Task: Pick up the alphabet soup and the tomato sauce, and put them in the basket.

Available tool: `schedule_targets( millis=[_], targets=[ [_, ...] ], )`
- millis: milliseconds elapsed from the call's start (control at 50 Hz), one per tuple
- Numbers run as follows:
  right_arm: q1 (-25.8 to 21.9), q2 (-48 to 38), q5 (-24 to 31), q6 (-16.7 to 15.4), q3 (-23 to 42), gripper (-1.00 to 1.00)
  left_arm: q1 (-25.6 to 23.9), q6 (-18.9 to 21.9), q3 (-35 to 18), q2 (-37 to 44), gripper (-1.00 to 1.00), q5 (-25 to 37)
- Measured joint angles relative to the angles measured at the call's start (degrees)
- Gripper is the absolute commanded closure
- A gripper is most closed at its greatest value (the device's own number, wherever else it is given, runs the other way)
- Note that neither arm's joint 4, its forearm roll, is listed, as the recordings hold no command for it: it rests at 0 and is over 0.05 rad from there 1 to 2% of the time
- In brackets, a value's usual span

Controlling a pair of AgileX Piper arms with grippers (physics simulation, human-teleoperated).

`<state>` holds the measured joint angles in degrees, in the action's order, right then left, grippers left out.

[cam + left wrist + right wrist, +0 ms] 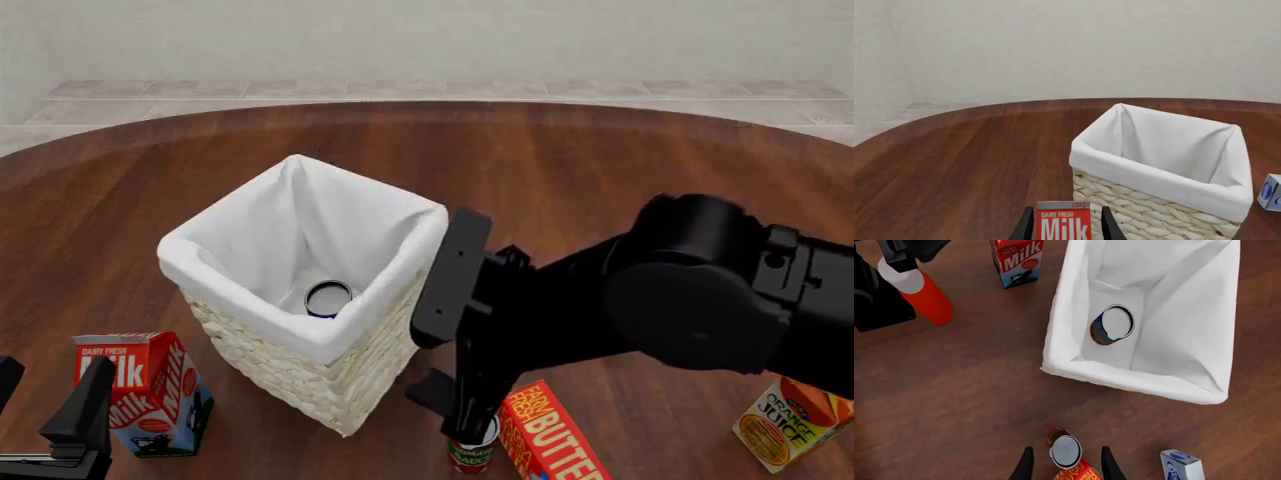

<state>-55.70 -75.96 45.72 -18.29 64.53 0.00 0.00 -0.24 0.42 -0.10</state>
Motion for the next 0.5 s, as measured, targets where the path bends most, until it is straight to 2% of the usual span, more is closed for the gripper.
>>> schedule_targets(
  millis=[500],
  targets=[
    [0.32, -1.25, -2.98, 0.52, -3.66, -1.00, 0.00, 0.00, 0.00, 0.00, -1.00, 0.00]
  ],
)
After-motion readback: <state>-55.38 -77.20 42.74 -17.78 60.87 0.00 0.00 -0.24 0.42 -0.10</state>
